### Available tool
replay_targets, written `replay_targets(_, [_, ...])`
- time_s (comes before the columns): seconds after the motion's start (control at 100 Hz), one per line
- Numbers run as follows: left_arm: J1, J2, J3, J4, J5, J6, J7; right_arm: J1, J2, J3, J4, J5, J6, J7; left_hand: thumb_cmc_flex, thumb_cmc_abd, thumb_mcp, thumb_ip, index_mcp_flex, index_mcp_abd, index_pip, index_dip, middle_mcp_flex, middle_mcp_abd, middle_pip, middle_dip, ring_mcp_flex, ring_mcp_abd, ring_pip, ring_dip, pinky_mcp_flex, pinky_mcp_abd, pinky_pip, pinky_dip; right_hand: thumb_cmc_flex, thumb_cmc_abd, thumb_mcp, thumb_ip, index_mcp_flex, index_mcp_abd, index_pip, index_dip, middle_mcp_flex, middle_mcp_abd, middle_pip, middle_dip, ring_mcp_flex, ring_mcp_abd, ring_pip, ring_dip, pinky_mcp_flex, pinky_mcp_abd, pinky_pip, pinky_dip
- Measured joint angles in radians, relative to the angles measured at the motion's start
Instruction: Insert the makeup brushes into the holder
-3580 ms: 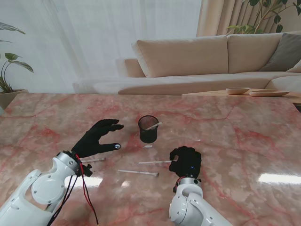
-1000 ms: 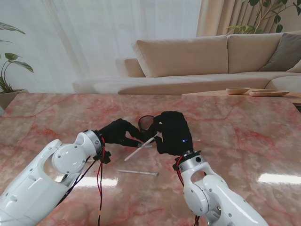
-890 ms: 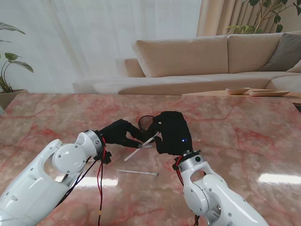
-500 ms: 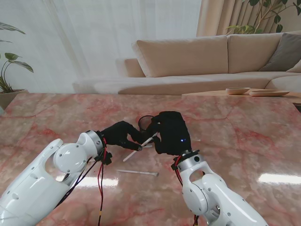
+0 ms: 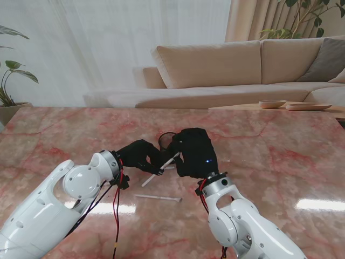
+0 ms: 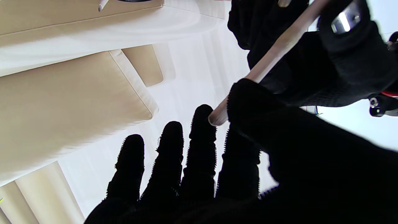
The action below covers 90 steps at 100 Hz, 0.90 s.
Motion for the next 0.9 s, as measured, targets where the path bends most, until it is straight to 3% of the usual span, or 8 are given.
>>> replay_targets(0.25, [-0.004, -0.007, 0.007, 0.018, 0.018, -0.031, 0.042, 0.000, 0.000, 0.000, 0.000, 0.000, -0.001, 0.002, -0.004, 0.000, 0.001, 0.000, 0.024, 0.000, 0.036, -0.028, 0.051, -0.004, -0.024, 0.029, 0.047, -0.003, 0.025, 0.009, 0.023, 0.000, 0.027, 0.000, 0.000, 0.001, -0.002, 0.000, 0.000, -0.001, -0.008, 0.012, 0.000, 0.000, -0.006, 0.001, 0.000, 0.000, 0.000, 0.000, 0.000, 0.000, 0.000, 0.000])
replay_targets(0.27, [-0.004, -0.008, 0.007, 0.019, 0.019, -0.033, 0.042, 0.000, 0.000, 0.000, 0.000, 0.000, -0.002, 0.002, 0.007, 0.000, 0.001, -0.016, 0.024, 0.000, 0.036, -0.036, 0.051, -0.004, -0.024, 0.041, 0.047, -0.003, 0.025, 0.011, 0.023, 0.000, 0.027, 0.000, 0.000, 0.001, -0.002, 0.000, 0.000, -0.001, -0.008, 0.012, 0.000, 0.000, -0.006, 0.001, 0.000, 0.000, 0.000, 0.000, 0.000, 0.000, 0.000, 0.000])
replay_targets(0.3, [-0.005, -0.008, 0.007, 0.020, 0.019, -0.037, 0.042, 0.000, 0.000, 0.000, 0.000, 0.000, -0.002, 0.002, 0.005, 0.000, 0.001, -0.016, 0.024, 0.000, 0.038, -0.034, 0.063, -0.004, -0.030, 0.054, 0.047, -0.003, 0.027, 0.013, 0.023, 0.000, 0.027, 0.000, 0.000, 0.002, -0.002, 0.001, 0.000, -0.001, -0.009, 0.012, 0.000, 0.000, -0.012, 0.002, 0.000, 0.000, 0.000, 0.000, 0.000, 0.000, 0.000, 0.000])
replay_targets(0.39, [-0.006, -0.008, 0.007, 0.024, 0.018, -0.048, 0.044, 0.001, 0.000, 0.000, 0.001, -0.001, -0.005, 0.002, 0.008, -0.003, 0.000, -0.016, 0.021, 0.000, 0.074, 0.002, 0.063, -0.004, -0.042, 0.108, 0.053, -0.004, 0.030, 0.028, 0.023, 0.000, 0.028, 0.000, 0.000, 0.006, -0.013, 0.020, 0.000, -0.003, -0.015, 0.012, 0.000, 0.000, -0.019, 0.002, 0.000, 0.000, 0.000, 0.000, 0.000, 0.000, 0.000, 0.000])
replay_targets(0.61, [-0.005, -0.012, 0.009, 0.040, 0.003, -0.070, 0.066, 0.004, 0.001, 0.000, 0.003, -0.007, -0.013, -0.002, 0.056, 0.025, -0.014, -0.008, -0.059, 0.026, 0.121, 0.177, 0.063, -0.004, -0.074, 0.219, 0.049, -0.006, 0.032, 0.057, 0.024, 0.001, 0.029, 0.000, 0.026, 0.019, -0.052, 0.022, 0.000, -0.005, -0.034, 0.012, 0.000, 0.000, -0.039, 0.002, 0.000, 0.000, 0.000, 0.000, 0.000, 0.000, 0.000, 0.000])
replay_targets(0.75, [-0.005, -0.012, 0.008, 0.046, -0.009, -0.087, 0.055, 0.007, 0.001, -0.002, 0.006, -0.007, -0.014, -0.006, 0.057, 0.037, -0.025, 0.001, -0.072, 0.028, 0.121, 0.224, 0.063, -0.004, -0.076, 0.244, 0.047, -0.011, 0.032, 0.062, 0.023, -0.004, 0.029, 0.000, 0.031, 0.023, -0.059, 0.022, 0.000, -0.006, -0.036, 0.011, 0.000, 0.000, -0.043, 0.002, 0.000, 0.000, 0.000, 0.000, 0.000, 0.001, 0.000, 0.000])
replay_targets(0.84, [-0.005, -0.013, 0.009, 0.052, -0.012, -0.092, 0.061, 0.008, 0.001, -0.004, 0.009, -0.007, -0.016, -0.010, 0.058, 0.037, -0.025, 0.004, -0.082, 0.028, 0.121, 0.237, 0.063, -0.004, -0.076, 0.248, 0.047, -0.011, 0.032, 0.063, 0.023, -0.005, 0.029, 0.000, 0.035, 0.032, -0.077, 0.022, 0.000, -0.006, -0.036, -0.036, 0.000, 0.000, -0.056, 0.002, 0.000, 0.000, -0.010, 0.000, 0.000, 0.001, -0.011, 0.000])
replay_targets(0.9, [-0.005, -0.013, 0.009, 0.055, -0.015, -0.093, 0.066, 0.009, 0.001, -0.004, 0.009, -0.008, -0.017, -0.012, 0.058, 0.037, -0.025, 0.010, -0.083, 0.028, 0.121, 0.250, 0.063, -0.004, -0.076, 0.259, 0.047, -0.011, 0.032, 0.064, 0.021, -0.005, 0.029, 0.000, 0.040, 0.045, -0.097, 0.023, -0.015, -0.006, -0.023, -0.093, 0.000, 0.000, -0.066, -0.040, 0.000, 0.000, -0.012, 0.000, 0.000, 0.001, -0.012, 0.000])
